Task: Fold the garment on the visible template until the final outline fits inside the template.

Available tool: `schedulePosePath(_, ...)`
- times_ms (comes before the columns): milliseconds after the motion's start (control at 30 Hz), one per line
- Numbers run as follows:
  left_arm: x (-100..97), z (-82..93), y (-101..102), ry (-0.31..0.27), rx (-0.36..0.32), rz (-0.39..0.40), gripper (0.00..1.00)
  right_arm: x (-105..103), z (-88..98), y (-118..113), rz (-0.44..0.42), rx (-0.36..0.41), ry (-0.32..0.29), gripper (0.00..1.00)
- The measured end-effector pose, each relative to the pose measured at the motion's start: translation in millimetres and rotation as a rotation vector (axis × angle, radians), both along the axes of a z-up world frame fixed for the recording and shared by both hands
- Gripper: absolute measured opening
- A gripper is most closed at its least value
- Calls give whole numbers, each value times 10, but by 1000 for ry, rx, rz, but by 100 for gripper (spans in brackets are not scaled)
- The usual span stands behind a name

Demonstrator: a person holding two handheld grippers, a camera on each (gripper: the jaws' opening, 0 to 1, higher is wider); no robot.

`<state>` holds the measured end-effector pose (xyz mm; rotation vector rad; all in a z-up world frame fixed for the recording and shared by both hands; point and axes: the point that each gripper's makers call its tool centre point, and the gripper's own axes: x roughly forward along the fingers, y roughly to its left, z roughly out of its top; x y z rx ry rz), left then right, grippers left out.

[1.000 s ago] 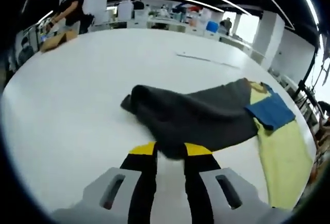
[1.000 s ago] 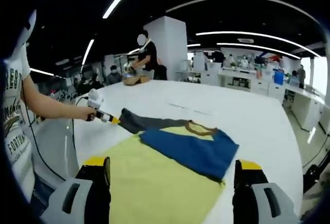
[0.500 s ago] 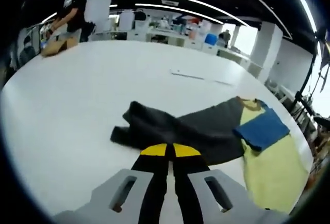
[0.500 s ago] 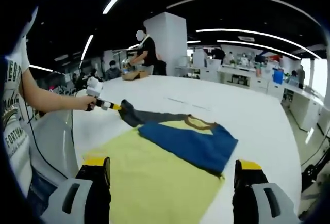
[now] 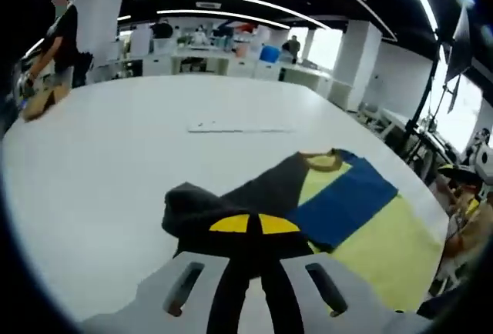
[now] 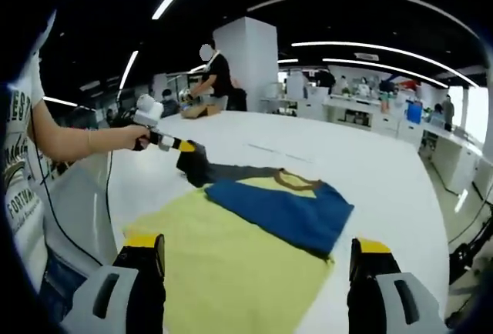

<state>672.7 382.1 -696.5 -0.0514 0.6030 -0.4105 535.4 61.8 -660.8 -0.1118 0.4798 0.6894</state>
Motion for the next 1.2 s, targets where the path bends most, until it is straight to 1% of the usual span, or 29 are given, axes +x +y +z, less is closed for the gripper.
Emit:
schedulePosePath(133, 28, -6, -287, -7, 45, -85, 0, -22, -21, -8, -7, -4, 8, 99)
schedulePosePath(167, 29, -23, -380, -10, 65, -118, 0, -31, -26, -9, -7, -5, 9, 99)
schedulePosePath(233, 15, -57, -523, -8, 74, -156, 0, -40, -32, -11, -9, -5, 11, 99)
schedulePosePath(267, 24, -73, -636, -19, 61, -180, 0, -42, -33, -13, -10, -4, 12, 99)
schedulePosePath(300, 31, -90, -705, -26, 53, -197, 0, -43, -34, -16, -12, -3, 12, 99)
schedulePosePath(400, 43, -257, -856, -13, 89, -237, 0, -59, -35, -29, -20, -12, 12, 99)
schedulePosePath(533, 16, -382, -1023, -12, 100, -280, 0, -81, -21, -49, -21, -6, 10, 99)
schedulePosePath(600, 2, -422, -1065, -9, 107, -297, 0, -88, -24, -68, -26, -5, 12, 99)
schedulePosePath(667, -29, -501, -1126, -4, 128, -322, 0, -93, -35, -89, -32, -8, 15, 99)
schedulePosePath(767, -39, -574, -1163, -4, 150, -338, 1, -100, -41, -101, -35, -9, 16, 99)
schedulePosePath(867, -46, -621, -1190, 6, 156, -345, 1, -104, -47, -112, -38, -9, 18, 99)
schedulePosePath(933, -47, -611, -1202, -7, 164, -351, 4, -103, -50, -113, -39, -9, 20, 99)
schedulePosePath(1067, -70, -524, -1211, -40, 162, -364, 16, -94, -52, -115, -40, -7, 18, 99)
schedulePosePath(1200, -62, -443, -1154, -75, 166, -372, 32, -84, -43, -114, -40, -4, 15, 99)
